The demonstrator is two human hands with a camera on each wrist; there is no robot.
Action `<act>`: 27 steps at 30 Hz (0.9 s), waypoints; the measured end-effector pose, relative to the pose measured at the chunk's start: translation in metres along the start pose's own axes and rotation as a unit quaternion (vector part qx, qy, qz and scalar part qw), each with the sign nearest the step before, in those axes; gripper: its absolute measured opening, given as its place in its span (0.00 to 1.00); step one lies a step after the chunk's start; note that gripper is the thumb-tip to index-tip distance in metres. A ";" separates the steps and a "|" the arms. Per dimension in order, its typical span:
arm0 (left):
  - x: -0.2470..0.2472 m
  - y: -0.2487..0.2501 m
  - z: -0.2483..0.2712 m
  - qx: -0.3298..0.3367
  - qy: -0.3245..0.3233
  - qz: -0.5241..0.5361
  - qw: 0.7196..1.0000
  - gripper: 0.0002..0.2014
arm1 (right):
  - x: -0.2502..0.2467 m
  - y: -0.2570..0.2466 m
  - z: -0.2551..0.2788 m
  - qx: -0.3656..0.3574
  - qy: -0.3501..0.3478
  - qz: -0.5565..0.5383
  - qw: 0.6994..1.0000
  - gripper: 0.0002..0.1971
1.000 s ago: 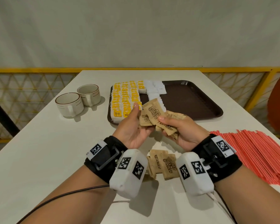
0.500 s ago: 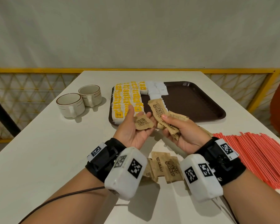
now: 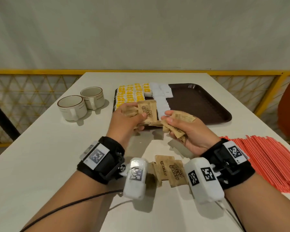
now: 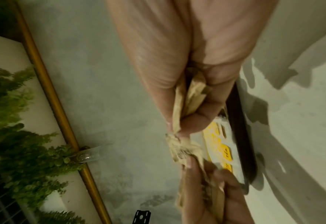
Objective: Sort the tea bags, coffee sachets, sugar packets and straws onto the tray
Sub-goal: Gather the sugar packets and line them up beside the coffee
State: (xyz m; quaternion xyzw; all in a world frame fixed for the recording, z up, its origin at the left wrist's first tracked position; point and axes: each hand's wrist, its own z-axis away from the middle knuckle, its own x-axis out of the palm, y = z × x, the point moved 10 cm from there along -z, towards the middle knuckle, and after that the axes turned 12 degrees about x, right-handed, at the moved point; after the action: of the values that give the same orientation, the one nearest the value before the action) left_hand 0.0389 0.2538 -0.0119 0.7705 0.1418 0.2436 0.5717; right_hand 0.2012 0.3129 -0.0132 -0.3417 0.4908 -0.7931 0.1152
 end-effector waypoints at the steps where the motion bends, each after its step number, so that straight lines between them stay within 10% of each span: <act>1: -0.001 0.008 -0.001 0.022 -0.025 -0.049 0.998 0.14 | 0.001 -0.005 0.001 -0.015 -0.007 0.012 1.000 0.12; 7: 0.023 0.003 0.012 -0.045 -0.148 -0.044 0.987 0.12 | 0.008 -0.005 0.005 -0.044 -0.025 0.174 0.983 0.15; 10: 0.025 -0.014 0.010 -0.102 -0.108 0.054 0.987 0.07 | 0.006 -0.004 0.005 -0.030 -0.028 0.140 0.989 0.14; 15: 0.045 -0.048 0.023 -0.252 -0.002 0.304 0.919 0.29 | 0.009 0.004 0.003 0.034 -0.051 0.014 0.998 0.11; 21: 0.063 -0.053 0.029 -0.276 -0.013 0.395 0.876 0.41 | 0.016 0.024 -0.001 0.067 -0.049 0.017 0.996 0.15; 27: 0.061 -0.043 0.030 -0.229 -0.030 0.343 0.910 0.20 | 0.010 0.025 -0.004 0.062 -0.031 0.006 0.998 0.17</act>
State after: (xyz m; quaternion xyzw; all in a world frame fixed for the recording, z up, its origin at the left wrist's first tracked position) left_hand 0.1085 0.2730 -0.0465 0.6266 -0.2081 0.4275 0.6176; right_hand 0.1871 0.2979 -0.0316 -0.3551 0.4387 -0.8105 0.1564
